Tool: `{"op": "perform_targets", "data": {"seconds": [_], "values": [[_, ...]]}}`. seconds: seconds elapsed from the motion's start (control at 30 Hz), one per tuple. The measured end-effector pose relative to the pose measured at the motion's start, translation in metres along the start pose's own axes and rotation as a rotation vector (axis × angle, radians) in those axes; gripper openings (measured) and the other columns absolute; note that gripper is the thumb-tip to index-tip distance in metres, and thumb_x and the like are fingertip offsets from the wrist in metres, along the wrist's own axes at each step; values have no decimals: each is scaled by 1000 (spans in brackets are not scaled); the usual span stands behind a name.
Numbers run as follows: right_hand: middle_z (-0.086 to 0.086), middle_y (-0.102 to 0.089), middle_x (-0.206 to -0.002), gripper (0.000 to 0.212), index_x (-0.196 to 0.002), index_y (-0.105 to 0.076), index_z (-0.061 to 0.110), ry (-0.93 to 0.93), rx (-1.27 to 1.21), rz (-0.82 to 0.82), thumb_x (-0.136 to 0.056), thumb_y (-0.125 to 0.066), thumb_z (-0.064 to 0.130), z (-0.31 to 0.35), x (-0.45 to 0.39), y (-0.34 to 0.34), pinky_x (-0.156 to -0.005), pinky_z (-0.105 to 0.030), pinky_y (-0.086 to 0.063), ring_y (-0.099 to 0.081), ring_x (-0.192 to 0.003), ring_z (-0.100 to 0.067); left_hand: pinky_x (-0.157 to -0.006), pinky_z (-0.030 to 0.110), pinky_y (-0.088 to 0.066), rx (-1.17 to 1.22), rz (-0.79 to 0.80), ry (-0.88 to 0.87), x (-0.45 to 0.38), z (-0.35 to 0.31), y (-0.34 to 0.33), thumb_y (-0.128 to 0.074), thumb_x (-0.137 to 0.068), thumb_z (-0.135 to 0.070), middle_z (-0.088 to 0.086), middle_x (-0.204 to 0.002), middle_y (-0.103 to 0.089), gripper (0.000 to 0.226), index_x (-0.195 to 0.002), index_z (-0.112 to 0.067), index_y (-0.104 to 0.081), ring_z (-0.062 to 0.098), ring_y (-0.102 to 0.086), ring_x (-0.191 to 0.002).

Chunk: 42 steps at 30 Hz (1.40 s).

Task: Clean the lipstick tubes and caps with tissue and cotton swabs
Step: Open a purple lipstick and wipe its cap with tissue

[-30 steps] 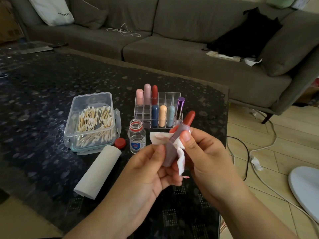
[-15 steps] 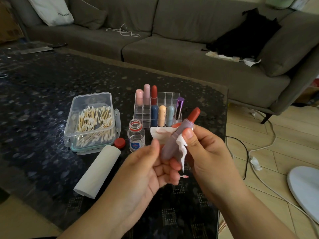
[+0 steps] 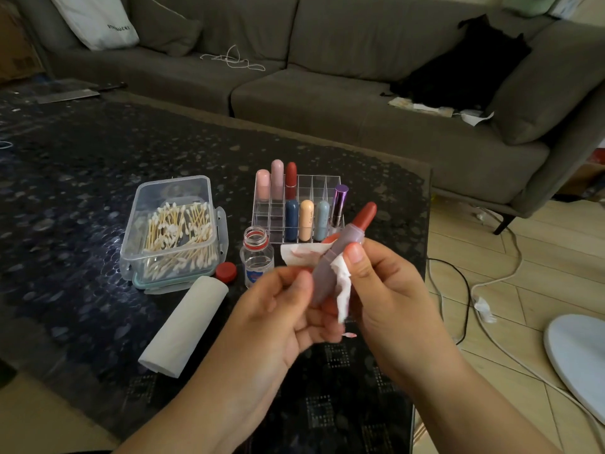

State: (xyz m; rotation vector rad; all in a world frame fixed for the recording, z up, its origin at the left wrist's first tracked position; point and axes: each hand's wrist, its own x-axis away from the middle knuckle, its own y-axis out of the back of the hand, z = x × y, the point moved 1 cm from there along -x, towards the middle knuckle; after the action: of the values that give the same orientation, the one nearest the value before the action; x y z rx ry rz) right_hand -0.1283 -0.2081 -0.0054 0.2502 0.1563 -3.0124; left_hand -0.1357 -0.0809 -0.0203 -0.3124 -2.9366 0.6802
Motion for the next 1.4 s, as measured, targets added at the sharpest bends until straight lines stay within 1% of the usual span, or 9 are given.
{"op": "perform_targets", "data": {"seconds": [0.1,0.33,0.5,0.57,0.7,0.8,1.07,1.3,1.4], "values": [[-10,-63,-60,35,-83,-65,8,-2,-27,13,-89,-48,39,0,1,-1,-51,-26,-50,-56,-52,-19,-53,25,-52,40,-16,38,-2,-2,0,-59,-81,-26,16,-70,-65,27,-85,-2,-68,21,-59,-58],[-13,-71,-93,36,-91,-69,9,8,12,-15,-89,-49,38,-11,-1,-1,-79,-36,-58,-68,-91,-28,-59,22,-56,-61,-122,-172,-3,-2,0,-73,-61,-7,10,-82,-73,22,-80,-4,-61,15,-69,-71],[-14,-72,-89,36,-90,-71,15,-40,2,-57,-87,-50,45,-9,-2,3,-79,-44,-54,-67,-83,-28,-73,41,-56,-3,29,38,-6,-1,2,-69,-74,-39,17,-88,-70,29,-85,-13,-75,26,-65,-75],[-11,-71,-83,37,-88,-70,15,-32,13,-52,-84,-51,46,-9,-2,4,-74,-41,-54,-65,-76,-22,-69,37,-58,-14,14,49,-6,-1,3,-68,-76,-36,18,-82,-68,32,-84,-5,-72,29,-62,-72],[-12,-71,-88,40,-93,-69,8,17,33,-21,-87,-50,43,-12,-2,2,-78,-40,-55,-67,-81,-24,-82,63,-50,-92,-81,-93,-4,-2,3,-76,-73,-20,19,-90,-71,20,-84,-5,-70,32,-65,-79],[-12,-72,-96,41,-95,-70,9,44,33,-32,-86,-50,43,-11,-3,4,-89,-43,-54,-67,-95,-29,-80,67,-49,-99,-115,-115,-5,-3,2,-75,-70,-16,19,-91,-70,23,-88,-3,-68,31,-67,-79],[-13,-72,-91,33,-93,-73,22,43,-15,-49,-83,-54,47,-6,-6,9,-90,-46,-50,-67,-91,-31,-75,28,-57,-214,-30,-112,-4,1,5,-72,-58,-27,10,-85,-73,33,-91,-21,-74,44,-65,-86],[-10,-74,-87,31,-89,-74,22,38,-61,-22,-86,-52,43,-5,-5,7,-84,-38,-55,-70,-87,-24,-76,34,-57,-328,-23,-197,-5,5,7,-79,-59,-30,9,-87,-71,30,-86,-20,-70,36,-68,-82],[-14,-70,-76,34,-87,-72,15,6,-133,-26,-88,-54,44,-3,-6,6,-59,-32,-52,-63,-67,-30,-65,27,-55,-266,30,-51,-3,4,1,-72,-71,-35,7,-81,-70,21,-84,-18,-69,25,-68,-74]]}}
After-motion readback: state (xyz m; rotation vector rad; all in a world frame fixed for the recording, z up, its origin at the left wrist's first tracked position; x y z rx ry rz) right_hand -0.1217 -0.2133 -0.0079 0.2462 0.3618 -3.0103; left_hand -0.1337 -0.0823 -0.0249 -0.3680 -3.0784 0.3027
